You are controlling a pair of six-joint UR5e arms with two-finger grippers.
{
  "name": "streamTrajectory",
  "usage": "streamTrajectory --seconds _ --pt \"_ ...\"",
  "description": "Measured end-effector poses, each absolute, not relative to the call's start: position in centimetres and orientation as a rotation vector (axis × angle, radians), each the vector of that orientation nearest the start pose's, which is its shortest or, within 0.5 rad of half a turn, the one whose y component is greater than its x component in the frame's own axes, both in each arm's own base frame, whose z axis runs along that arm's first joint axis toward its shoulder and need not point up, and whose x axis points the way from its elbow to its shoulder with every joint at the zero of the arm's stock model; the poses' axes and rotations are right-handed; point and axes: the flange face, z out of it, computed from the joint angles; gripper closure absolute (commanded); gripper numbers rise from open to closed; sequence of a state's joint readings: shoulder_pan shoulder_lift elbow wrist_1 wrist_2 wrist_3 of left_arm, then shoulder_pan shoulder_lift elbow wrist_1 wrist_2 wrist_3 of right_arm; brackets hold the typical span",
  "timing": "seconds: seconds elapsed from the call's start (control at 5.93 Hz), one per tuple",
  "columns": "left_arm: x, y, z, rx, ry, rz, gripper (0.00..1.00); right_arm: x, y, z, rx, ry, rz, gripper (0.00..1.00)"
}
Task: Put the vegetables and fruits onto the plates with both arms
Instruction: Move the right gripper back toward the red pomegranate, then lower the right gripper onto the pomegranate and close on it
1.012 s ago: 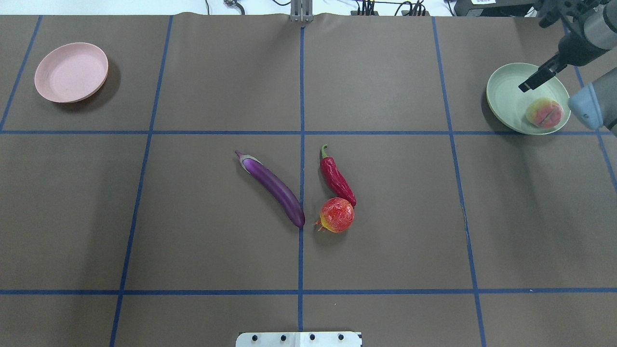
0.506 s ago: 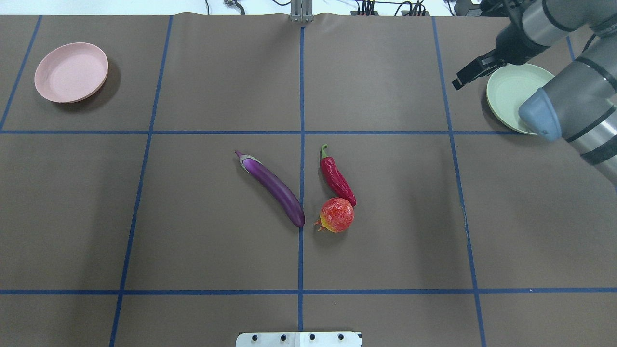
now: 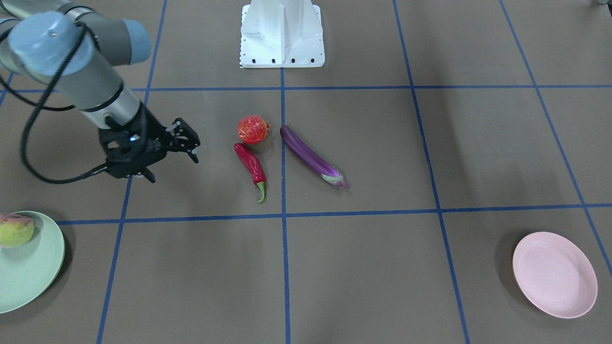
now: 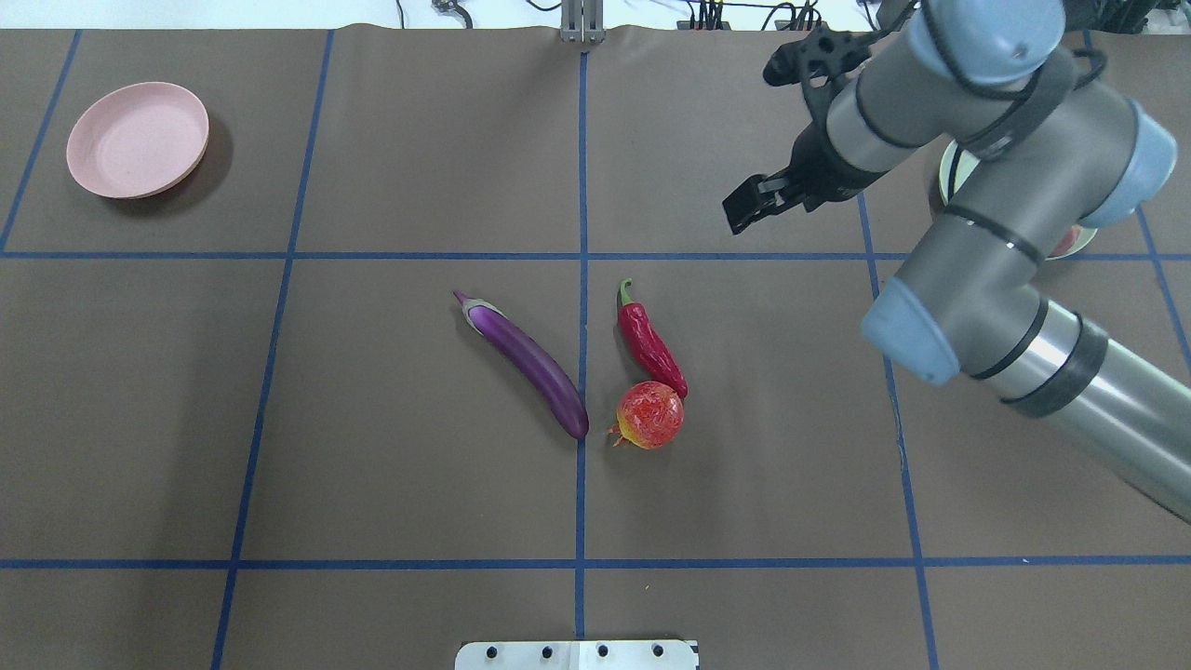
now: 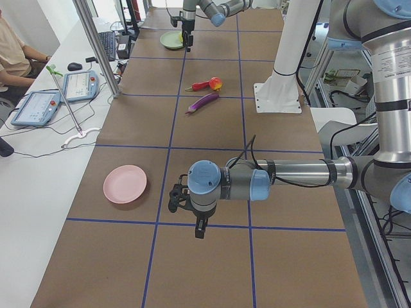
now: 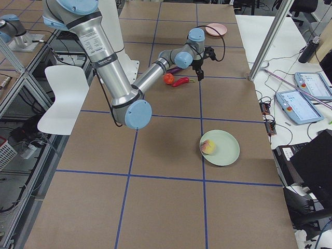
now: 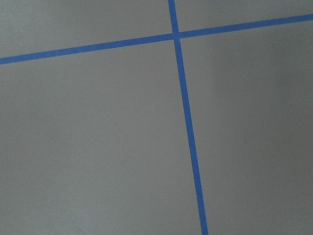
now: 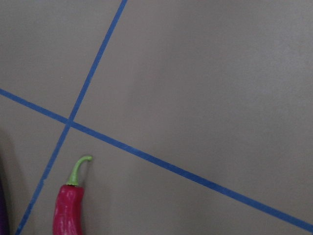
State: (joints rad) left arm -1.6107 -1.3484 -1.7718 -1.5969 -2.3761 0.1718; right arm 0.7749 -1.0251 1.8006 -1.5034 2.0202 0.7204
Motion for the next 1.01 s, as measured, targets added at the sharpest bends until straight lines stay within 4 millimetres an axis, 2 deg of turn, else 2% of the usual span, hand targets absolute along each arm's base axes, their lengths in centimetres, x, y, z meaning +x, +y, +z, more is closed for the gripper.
streamTrajectory --seconds 0.34,0.51,0.84,1.01 --pt "-7.7 -39.6 65.4 0.092 0.801 0.127 0.00 -47.6 -43.4 21.7 0.300 -0.781 -0.192 0.02" --pt "-7.7 -39.6 65.4 0.093 0.801 0.128 0.00 -50.8 -40.3 21.2 0.293 -0.747 -0.159 0.02" --pt "-7.7 -39.6 65.3 0.094 0.800 0.129 0.00 -54.9 -36.2 21.5 0.294 -0.679 -0.145 0.02" --pt "-7.7 -39.6 65.3 0.095 0.800 0.129 0.00 -56.6 -35.4 21.4 0.286 -0.668 -0.144 0.02"
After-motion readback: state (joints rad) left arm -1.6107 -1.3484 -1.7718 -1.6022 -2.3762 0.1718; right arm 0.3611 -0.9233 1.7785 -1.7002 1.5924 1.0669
